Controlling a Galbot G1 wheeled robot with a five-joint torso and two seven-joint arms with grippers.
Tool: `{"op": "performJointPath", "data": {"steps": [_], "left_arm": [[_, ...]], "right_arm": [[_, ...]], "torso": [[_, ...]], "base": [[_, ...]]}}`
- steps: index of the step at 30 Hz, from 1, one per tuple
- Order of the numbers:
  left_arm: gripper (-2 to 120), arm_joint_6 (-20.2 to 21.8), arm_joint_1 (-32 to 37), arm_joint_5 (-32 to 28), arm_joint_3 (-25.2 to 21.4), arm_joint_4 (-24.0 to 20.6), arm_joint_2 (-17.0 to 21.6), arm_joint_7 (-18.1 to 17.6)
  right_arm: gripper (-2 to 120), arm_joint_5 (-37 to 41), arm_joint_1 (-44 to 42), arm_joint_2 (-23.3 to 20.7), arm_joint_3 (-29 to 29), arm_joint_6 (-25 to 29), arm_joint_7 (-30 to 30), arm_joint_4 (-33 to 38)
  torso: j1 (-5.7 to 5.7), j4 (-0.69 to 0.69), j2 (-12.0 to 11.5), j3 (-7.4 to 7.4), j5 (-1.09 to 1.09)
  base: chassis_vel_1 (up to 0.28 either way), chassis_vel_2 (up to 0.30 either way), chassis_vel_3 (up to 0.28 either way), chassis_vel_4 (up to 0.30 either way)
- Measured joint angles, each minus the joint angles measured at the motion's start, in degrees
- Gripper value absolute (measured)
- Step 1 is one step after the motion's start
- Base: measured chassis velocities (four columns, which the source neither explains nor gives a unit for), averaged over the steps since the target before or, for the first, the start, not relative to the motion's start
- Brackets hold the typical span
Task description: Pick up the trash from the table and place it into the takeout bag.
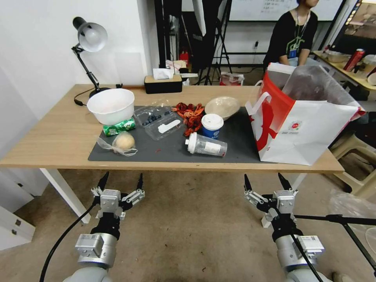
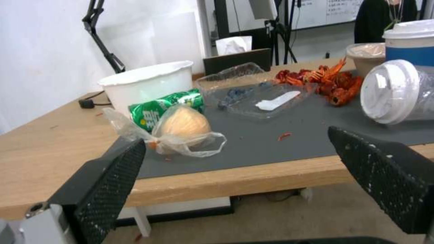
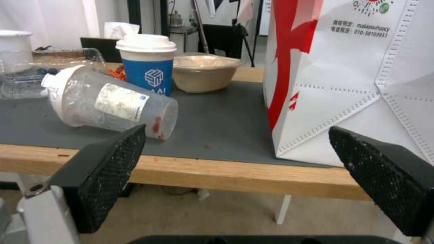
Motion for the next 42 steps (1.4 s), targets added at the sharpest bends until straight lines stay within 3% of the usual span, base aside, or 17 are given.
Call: {"op": "performJointPath", "data": {"steps": [29, 32, 34, 36, 38, 42], "left_arm": [[100, 0.2, -0.1, -0.1, 0.0, 0.0, 0.0, 0.0], [100, 2.6, -1.1, -1.2, 0.2, -0.3, -0.5, 0.0], [100, 8.0, -3.4, -3.8, 0.7, -1.1, -1.5, 0.2], [100, 9.3, -3.9, -4.3, 0.8, -1.2, -1.8, 0.3], [100, 14.9, -6.3, -7.2, 1.4, -2.0, -2.9, 0.4], [100, 16.3, -7.6, -9.4, 1.7, -2.1, -3.2, 0.4]], "right_arm": [[100, 0.0, 0.1, 0.0, 0.0, -0.3, 0.0, 0.0], [100, 0.5, 1.1, 0.3, 0.3, -2.5, 0.5, 0.7], [100, 1.9, 3.5, 1.1, 1.3, -7.8, 1.7, 2.4], [100, 2.2, 4.1, 1.2, 1.5, -9.0, 2.0, 2.8], [100, 3.7, 6.7, 2.1, 2.5, -14.9, 3.4, 4.7], [100, 6.3, 9.0, 2.0, 3.2, -18.1, 3.9, 5.6]], "torso": [[0.00, 0.00, 0.0, 0.00, 0.00], [0.00, 0.00, 0.0, 0.00, 0.01], [0.00, 0.00, 0.0, 0.00, 0.00], [0.00, 0.00, 0.0, 0.00, 0.00], [0.00, 0.00, 0.0, 0.00, 0.00], [0.00, -0.02, 0.0, 0.00, -0.01]], "base": [[0.000, 0.000, 0.000, 0.000], [0.000, 0.000, 0.000, 0.000], [0.000, 0.000, 0.000, 0.000], [0.000, 0.000, 0.000, 0.000], [0.000, 0.000, 0.000, 0.000], [0.000, 0.000, 0.000, 0.000]]}}
